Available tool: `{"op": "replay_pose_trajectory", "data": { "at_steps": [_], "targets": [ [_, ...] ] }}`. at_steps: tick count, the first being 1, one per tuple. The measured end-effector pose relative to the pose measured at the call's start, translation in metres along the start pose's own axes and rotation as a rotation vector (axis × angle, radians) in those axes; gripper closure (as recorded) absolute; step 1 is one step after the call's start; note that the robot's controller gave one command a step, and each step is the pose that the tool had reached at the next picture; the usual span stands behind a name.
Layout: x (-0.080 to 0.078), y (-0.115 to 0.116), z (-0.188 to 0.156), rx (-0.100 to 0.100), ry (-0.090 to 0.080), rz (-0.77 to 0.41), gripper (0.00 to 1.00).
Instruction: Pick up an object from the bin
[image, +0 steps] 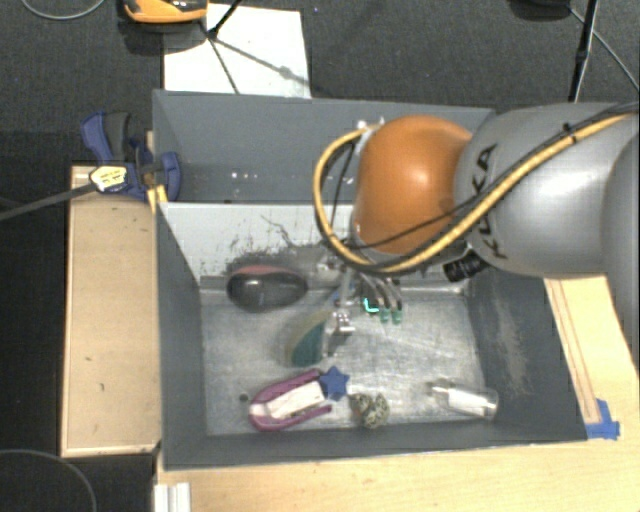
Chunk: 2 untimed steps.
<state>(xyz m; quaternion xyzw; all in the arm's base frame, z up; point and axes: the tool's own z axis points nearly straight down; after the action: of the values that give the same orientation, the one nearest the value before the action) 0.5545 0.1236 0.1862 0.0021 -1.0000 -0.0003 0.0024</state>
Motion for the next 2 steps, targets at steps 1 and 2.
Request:
{"op": "replay_pose_trajectory", "data": {
  "at_steps": [1, 2],
  "targets": [
    [0.006, -0.017, 0.086, -0.004, -0.015, -0.422, 0.00],
    [0.006, -0.004, 0.081, 0.001, -0.015, -0.564, 0.00]
  ]
}}
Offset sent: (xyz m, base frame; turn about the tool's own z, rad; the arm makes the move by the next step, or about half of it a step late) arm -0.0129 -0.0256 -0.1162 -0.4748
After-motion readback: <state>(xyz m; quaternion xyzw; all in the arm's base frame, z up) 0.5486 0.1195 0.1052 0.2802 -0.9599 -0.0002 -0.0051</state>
